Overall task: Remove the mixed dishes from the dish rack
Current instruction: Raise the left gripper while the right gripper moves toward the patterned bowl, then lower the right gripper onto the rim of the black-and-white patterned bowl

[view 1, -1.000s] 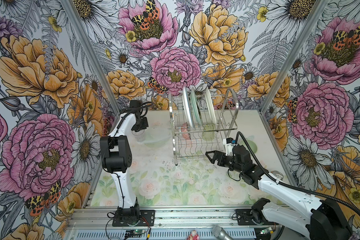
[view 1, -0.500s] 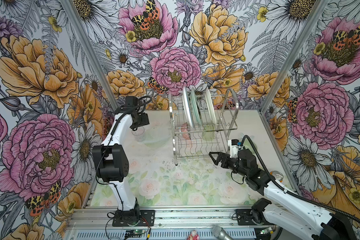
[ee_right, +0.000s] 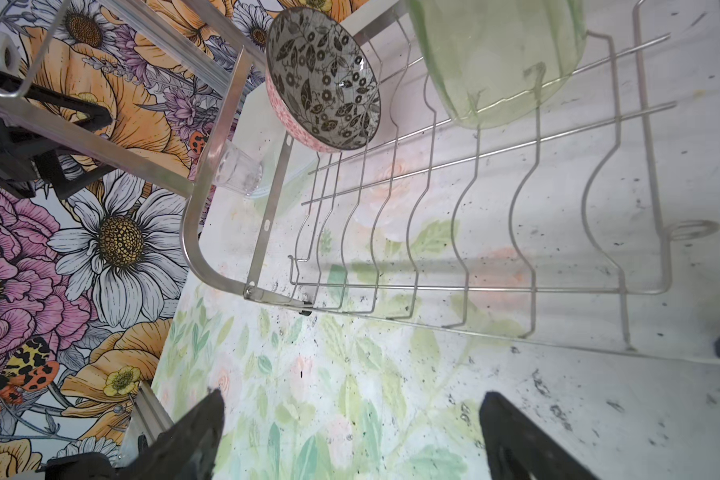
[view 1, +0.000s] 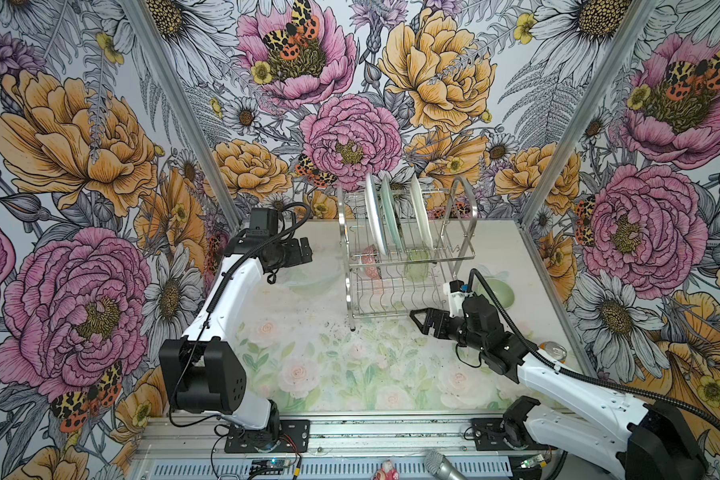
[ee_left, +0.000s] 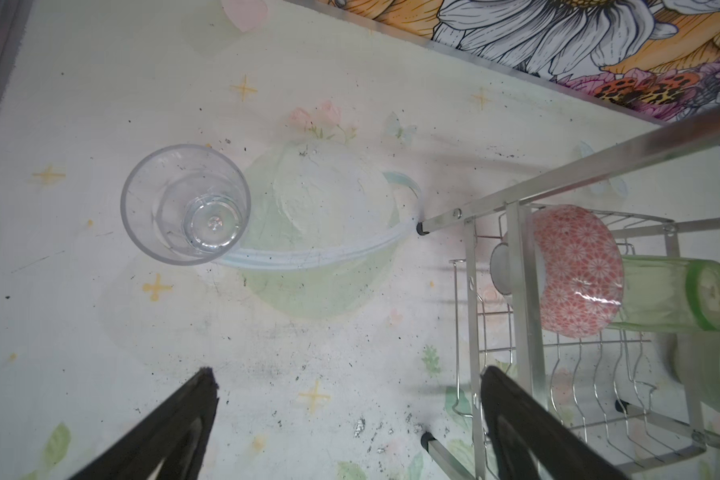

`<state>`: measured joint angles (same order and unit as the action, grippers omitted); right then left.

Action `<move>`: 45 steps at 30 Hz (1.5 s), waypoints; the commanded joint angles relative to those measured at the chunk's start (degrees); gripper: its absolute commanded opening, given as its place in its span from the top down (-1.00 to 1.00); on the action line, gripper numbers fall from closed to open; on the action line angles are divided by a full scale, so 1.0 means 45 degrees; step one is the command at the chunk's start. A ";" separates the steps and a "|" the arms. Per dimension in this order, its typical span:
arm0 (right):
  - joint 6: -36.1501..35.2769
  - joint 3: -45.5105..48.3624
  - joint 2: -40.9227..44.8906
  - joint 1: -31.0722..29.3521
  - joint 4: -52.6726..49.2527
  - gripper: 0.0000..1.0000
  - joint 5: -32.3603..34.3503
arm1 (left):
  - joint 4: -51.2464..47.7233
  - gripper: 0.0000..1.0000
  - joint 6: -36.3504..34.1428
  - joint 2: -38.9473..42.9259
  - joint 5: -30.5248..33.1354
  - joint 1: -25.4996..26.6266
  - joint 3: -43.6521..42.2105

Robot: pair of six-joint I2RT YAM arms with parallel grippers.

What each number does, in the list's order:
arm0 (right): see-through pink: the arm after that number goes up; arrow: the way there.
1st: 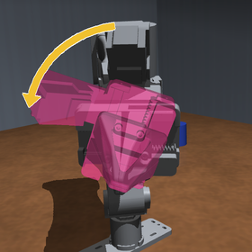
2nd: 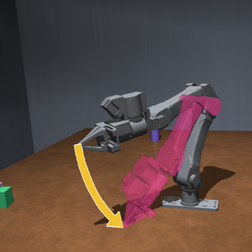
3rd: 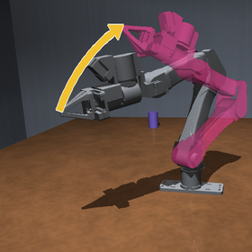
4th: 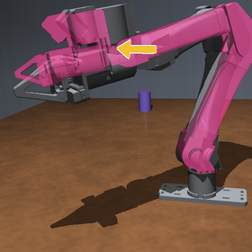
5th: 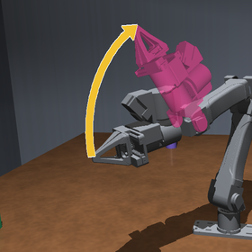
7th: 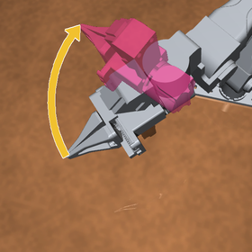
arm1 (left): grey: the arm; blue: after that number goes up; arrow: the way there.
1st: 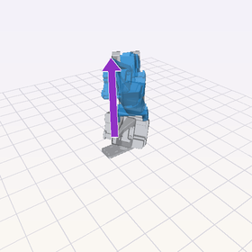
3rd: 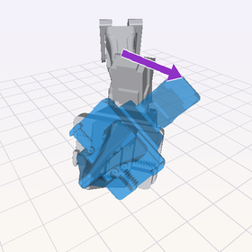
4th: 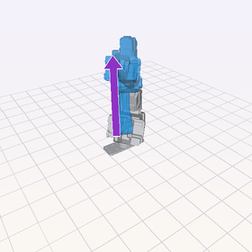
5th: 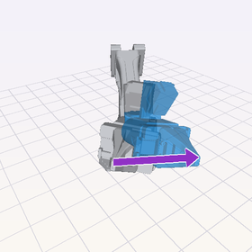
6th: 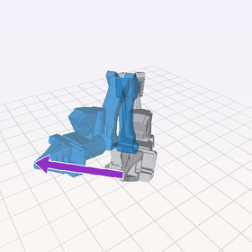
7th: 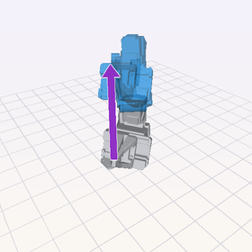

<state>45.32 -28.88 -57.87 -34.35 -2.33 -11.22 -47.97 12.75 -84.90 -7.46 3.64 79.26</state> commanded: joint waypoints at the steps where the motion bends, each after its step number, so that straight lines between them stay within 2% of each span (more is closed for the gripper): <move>1: -0.0373 -0.0626 -0.0260 -0.0194 0.0150 -0.93 0.0105 | 0.0963 -0.98 0.0509 0.0991 -0.0548 0.0147 -0.0773; 10: -0.1074 -0.1230 -0.1594 -0.0413 0.0909 -0.80 0.0286 | 0.1371 -0.97 0.0635 0.3352 -0.0470 0.0059 -0.2846; 16: -0.1394 -0.1338 -0.2146 -0.0779 0.1102 -0.70 0.1789 | 0.1837 -0.97 0.0733 0.4045 -0.0780 -0.0106 -0.3693; 21: -0.1812 -0.1443 -0.2415 -0.1067 0.1350 -0.70 0.2399 | 0.2267 -0.98 0.0802 0.4239 -0.1119 -0.0246 -0.4265; 26: -0.1916 -0.1357 -0.2620 -0.1118 0.2021 -0.68 0.2506 | 0.2674 -0.98 0.0817 0.4353 -0.1469 -0.0362 -0.4734; 36: -0.2063 -0.2313 -0.4681 -0.1117 0.3084 -0.51 0.1539 | 0.3321 -0.98 0.1109 0.4778 -0.2325 -0.0350 -0.5282; 45: -0.2307 -0.3348 -0.6112 -0.1098 0.3661 -0.43 0.1479 | 0.3940 -0.98 0.1250 0.5098 -0.2860 -0.0282 -0.5998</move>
<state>35.88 -40.99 -83.50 -39.09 11.18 -4.16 -32.80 17.69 -62.81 -18.50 2.44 53.06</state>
